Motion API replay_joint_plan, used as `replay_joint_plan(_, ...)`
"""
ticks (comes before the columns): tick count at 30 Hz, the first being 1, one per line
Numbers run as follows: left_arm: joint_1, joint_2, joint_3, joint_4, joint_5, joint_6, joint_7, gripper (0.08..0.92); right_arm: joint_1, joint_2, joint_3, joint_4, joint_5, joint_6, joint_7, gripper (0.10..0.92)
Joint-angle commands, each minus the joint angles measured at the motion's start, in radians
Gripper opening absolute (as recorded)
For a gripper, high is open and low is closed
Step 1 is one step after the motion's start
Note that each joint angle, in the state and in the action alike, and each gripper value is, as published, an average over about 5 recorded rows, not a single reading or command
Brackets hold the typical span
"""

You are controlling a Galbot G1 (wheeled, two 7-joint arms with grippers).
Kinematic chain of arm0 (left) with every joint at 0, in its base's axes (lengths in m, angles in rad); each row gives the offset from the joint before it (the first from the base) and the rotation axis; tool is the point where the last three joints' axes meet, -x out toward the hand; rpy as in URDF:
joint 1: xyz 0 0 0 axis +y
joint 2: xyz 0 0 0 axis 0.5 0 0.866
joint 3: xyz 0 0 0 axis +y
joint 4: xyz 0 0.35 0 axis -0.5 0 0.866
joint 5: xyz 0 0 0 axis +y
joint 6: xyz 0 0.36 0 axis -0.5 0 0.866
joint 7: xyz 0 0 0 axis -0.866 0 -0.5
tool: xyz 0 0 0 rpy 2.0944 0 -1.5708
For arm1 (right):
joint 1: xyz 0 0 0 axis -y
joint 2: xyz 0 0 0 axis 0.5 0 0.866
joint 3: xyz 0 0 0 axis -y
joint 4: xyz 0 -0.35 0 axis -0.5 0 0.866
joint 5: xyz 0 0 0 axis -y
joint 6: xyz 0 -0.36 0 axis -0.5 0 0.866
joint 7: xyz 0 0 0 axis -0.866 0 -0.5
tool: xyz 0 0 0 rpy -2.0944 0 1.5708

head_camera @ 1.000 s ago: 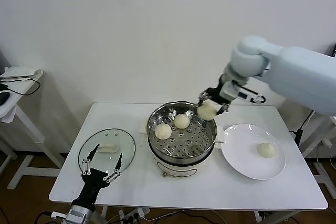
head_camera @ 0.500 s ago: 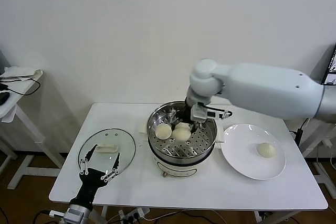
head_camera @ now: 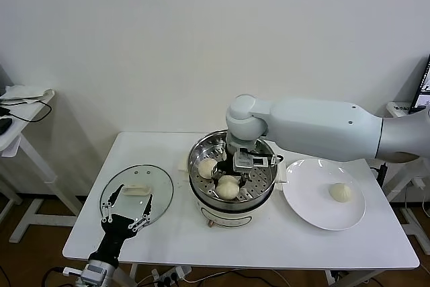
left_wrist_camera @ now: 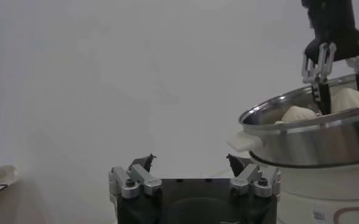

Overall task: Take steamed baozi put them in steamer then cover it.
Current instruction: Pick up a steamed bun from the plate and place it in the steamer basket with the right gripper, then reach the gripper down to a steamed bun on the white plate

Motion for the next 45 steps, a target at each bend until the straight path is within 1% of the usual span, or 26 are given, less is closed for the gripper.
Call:
replay_joint_plan(1,0.002,0.000,-0.002,0.003,-0.001,-0.001,0.001,0.823,-0.019,0.017,-0.005,-0.009,-0.004,0.006,-0.036,0.704)
replay_joint_plan(8,0.003,-0.002,0.002,0.000,0.001,0.000,-0.001,0.823,-0.026,-0.003,0.002,-0.006,-0.016,-0.003,-0.043,0.709)
replay_joint_plan(13,0.003,-0.004,0.005,-0.002,0.002,0.001,-0.002,0.823,-0.021,-0.036,0.035,-0.007,-0.013,-0.007,-0.041,0.794)
replay_joint_plan(15,0.004,-0.004,0.007,-0.002,0.004,0.000,-0.002,0.823,-0.004,-0.067,0.065,-0.009,0.001,-0.012,-0.042,0.813)
replay_joint_plan(20,0.007,-0.004,0.009,-0.004,0.006,-0.001,-0.002,0.823,0.062,-0.197,0.166,-0.032,0.091,-0.066,-0.078,0.822)
replay_joint_plan(24,0.010,-0.004,0.013,-0.013,0.007,-0.001,-0.002,0.823,0.107,-0.354,0.176,-0.059,0.247,-0.183,-0.167,0.823)
replay_joint_plan(27,0.010,-0.003,0.017,-0.016,0.010,0.000,-0.003,0.823,0.074,-0.459,0.193,-0.102,0.289,-0.273,-0.223,0.823)
replay_joint_plan(32,0.010,-0.003,0.023,-0.014,0.018,-0.003,-0.003,0.823,-0.068,-0.584,0.246,-0.185,0.239,-0.415,-0.238,0.823)
replay_joint_plan(35,0.011,-0.004,0.026,-0.014,0.022,-0.004,-0.003,0.823,-0.205,-0.625,0.360,-0.231,0.160,-0.477,-0.234,0.823)
replay_joint_plan(40,0.012,-0.005,0.031,-0.013,0.026,-0.005,-0.004,0.823,-0.429,-0.626,0.594,-0.310,0.013,-0.561,-0.224,0.823)
replay_joint_plan(45,0.012,-0.007,0.035,-0.010,0.028,-0.005,-0.005,0.823,-0.564,-0.584,0.732,-0.390,-0.074,-0.592,-0.213,0.823)
